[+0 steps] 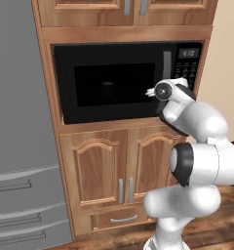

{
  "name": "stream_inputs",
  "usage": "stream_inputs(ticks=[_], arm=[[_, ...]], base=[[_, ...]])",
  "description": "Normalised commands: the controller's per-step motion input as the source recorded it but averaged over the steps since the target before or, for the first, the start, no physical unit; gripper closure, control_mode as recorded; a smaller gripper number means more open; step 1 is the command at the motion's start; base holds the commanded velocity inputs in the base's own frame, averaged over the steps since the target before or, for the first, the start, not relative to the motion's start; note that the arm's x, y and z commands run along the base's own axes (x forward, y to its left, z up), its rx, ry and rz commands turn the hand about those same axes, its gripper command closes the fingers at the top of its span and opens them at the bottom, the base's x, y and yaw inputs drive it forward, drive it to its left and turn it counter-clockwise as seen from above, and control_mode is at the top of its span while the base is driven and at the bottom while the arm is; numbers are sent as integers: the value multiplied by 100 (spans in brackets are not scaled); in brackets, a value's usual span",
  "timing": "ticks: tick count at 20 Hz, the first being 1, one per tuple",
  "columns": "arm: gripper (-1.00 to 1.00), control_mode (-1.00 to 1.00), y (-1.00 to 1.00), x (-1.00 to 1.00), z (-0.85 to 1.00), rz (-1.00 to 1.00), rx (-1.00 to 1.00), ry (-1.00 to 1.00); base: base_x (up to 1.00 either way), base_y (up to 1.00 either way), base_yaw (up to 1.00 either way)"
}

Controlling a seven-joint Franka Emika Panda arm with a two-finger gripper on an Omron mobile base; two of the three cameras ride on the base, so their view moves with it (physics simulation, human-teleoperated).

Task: Pick the mug from the counter and place it inside the microwave. Then close the microwave.

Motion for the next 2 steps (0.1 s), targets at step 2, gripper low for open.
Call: stream_inputs(ticks=[2], arm=[[-100, -100, 0, 48, 0, 0, 0, 0]], base=[[0, 0, 0]])
